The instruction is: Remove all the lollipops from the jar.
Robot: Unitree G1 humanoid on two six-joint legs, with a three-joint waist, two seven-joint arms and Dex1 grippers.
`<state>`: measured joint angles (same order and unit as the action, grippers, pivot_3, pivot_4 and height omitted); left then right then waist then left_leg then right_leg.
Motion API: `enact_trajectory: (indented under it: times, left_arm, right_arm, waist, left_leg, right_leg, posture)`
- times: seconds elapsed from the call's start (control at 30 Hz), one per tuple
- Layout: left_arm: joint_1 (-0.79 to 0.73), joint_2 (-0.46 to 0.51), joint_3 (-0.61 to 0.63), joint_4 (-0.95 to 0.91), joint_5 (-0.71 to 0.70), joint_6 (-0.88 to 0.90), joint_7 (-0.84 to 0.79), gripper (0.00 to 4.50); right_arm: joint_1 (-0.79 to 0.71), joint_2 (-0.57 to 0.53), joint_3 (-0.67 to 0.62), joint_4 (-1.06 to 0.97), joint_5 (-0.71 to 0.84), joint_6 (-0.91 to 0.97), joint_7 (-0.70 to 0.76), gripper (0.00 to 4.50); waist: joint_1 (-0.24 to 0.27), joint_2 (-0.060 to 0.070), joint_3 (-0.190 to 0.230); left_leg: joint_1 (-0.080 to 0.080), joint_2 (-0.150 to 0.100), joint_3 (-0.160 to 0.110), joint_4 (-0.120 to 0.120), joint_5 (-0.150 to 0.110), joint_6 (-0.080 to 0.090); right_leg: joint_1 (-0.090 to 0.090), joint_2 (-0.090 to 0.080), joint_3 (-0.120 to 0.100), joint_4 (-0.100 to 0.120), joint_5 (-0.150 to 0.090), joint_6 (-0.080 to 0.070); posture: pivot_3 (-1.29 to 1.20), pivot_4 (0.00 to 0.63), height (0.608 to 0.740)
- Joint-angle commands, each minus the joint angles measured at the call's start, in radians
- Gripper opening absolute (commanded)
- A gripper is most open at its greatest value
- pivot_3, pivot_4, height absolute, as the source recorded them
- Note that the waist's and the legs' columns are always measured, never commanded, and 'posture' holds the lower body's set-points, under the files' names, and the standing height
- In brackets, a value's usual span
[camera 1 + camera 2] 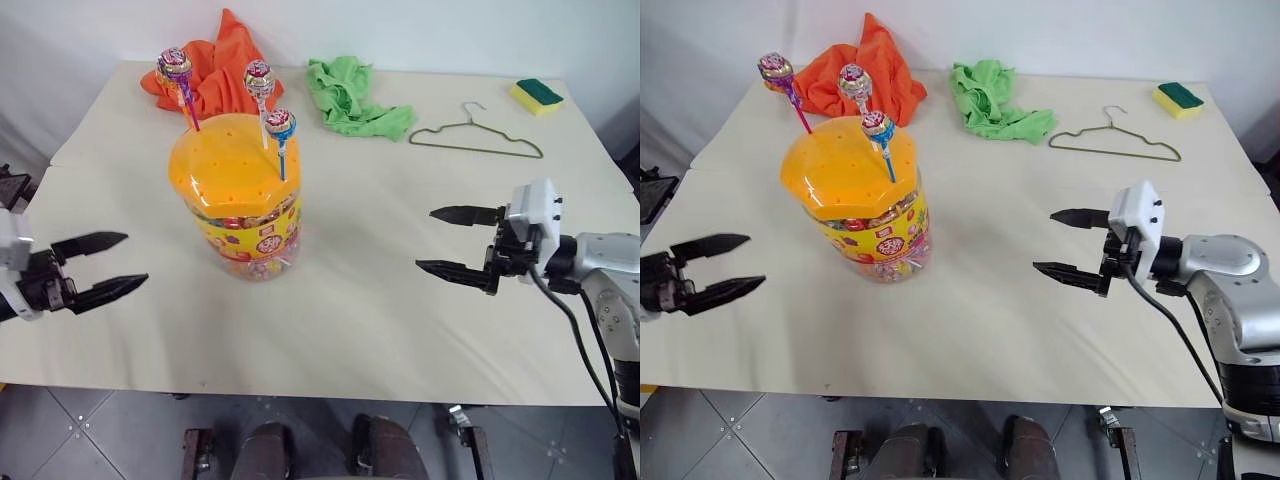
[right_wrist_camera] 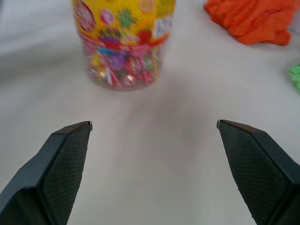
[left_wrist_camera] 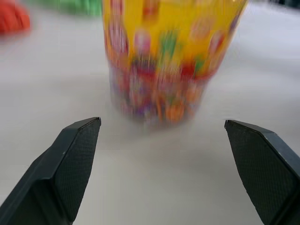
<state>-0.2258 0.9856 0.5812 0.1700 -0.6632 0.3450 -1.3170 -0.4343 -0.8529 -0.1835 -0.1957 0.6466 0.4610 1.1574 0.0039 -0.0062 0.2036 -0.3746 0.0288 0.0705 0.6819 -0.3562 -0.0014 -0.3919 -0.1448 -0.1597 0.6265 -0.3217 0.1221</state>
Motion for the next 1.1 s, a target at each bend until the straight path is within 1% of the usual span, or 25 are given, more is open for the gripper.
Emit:
enact_trajectory:
  times: [0.03,0.13,0.23,0.4,0.53,0.57,0.67,0.77,1.07,1.1]
  left_arm:
    - [-0.082,0.031,0.038,-0.003,-0.067,0.01,-0.021,4.5]
    - [-0.218,0.032,-0.016,0.07,-0.052,0.008,0.003,4.5]
    - [-0.334,0.019,-0.076,0.136,-0.033,-0.008,-0.025,4.5]
    - [-0.593,-0.036,-0.198,0.352,0.059,-0.096,-0.018,4.5]
    - [-0.752,-0.093,-0.264,0.499,0.111,-0.131,-0.032,4.5]
    - [-0.779,-0.103,-0.27,0.527,0.117,-0.136,-0.037,4.5]
    - [-0.848,-0.13,-0.327,0.625,0.191,-0.178,-0.039,3.93]
    - [-0.897,-0.151,-0.339,0.695,0.215,-0.218,-0.07,3.93]
    - [-1.013,-0.199,-0.352,0.853,0.277,-0.288,-0.073,3.93]
    - [-1.023,-0.204,-0.349,0.864,0.278,-0.293,-0.076,3.75]
  right_arm:
    - [-0.037,-0.01,-0.056,-0.04,0.058,0.019,-0.007,4.46]
    - [-0.054,-0.003,-0.066,-0.047,0.073,0.029,-0.027,4.46]
    - [-0.053,-0.005,-0.071,-0.059,0.079,0.032,-0.039,4.46]
    - [-0.045,-0.005,-0.09,-0.088,0.1,0.044,-0.068,4.46]
    - [-0.045,-0.004,-0.116,-0.116,0.128,0.061,-0.104,4.46]
    - [-0.045,-0.004,-0.12,-0.121,0.134,0.065,-0.111,4.46]
    - [-0.027,-0.014,-0.139,-0.146,0.145,0.074,-0.131,4.5]
    - [-0.01,-0.019,-0.158,-0.166,0.155,0.083,-0.145,4.5]
    - [-0.009,-0.022,-0.18,-0.197,0.175,0.099,-0.179,4.5]
    - [-0.011,-0.023,-0.181,-0.198,0.176,0.099,-0.183,4.5]
  waist:
    - [-0.002,0.0,0.0]
    - [0.0,0.0,0.0]
    - [-0.003,0.0,0.0]
    - [0.0,-0.002,-0.001]
    - [-0.002,-0.002,-0.001]
    - [-0.003,-0.002,-0.001]
    - [-0.005,-0.002,-0.001]
    - [-0.006,-0.003,-0.002]
    - [0.002,-0.003,-0.002]
    - [0.002,-0.003,-0.002]
  left_leg:
    - [0.0,0.0,0.0,0.0,0.0,0.0]
    - [0.0,0.0,0.0,0.0,0.0,0.0]
    - [0.0,-0.001,0.0,0.001,0.0,0.0]
    - [0.0,-0.002,0.0,0.002,0.0,0.0]
    - [0.0,-0.002,0.001,0.002,0.0,0.0]
    - [0.0,-0.002,0.001,0.002,0.0,0.0]
    - [0.0,-0.002,0.001,0.002,0.0,0.001]
    - [0.0,-0.002,0.001,0.002,0.0,0.001]
    - [-0.001,-0.002,0.0,0.005,-0.001,0.002]
    - [-0.001,-0.002,0.0,0.005,-0.001,0.002]
  right_leg:
    - [0.0,0.0,0.0,0.0,0.0,0.0]
    - [0.0,0.0,0.0,0.001,0.0,0.0]
    - [0.0,0.0,0.0,0.001,0.0,0.0]
    - [0.0,0.0,0.0,0.002,0.0,0.0]
    - [0.0,0.0,0.0,0.002,0.0,0.0]
    - [0.0,0.0,-0.001,0.002,0.0,0.0]
    - [0.0,0.0,-0.001,0.002,0.0,0.0]
    - [-0.001,0.0,-0.001,0.003,0.0,0.0]
    - [0.0,0.0,-0.001,0.003,0.0,0.0]
    - [0.0,0.0,-0.001,0.003,0.0,0.0]
  posture:
    - [0.0,0.15,0.74]
    - [0.0,0.15,0.74]
    - [0.0,0.15,0.74]
    - [0.0,0.15,0.74]
    - [0.0,0.15,0.74]
    - [0.0,0.15,0.74]
    - [0.0,0.15,0.74]
    - [0.0,0.15,0.74]
    - [0.0,0.15,0.74]
    - [0.0,0.15,0.74]
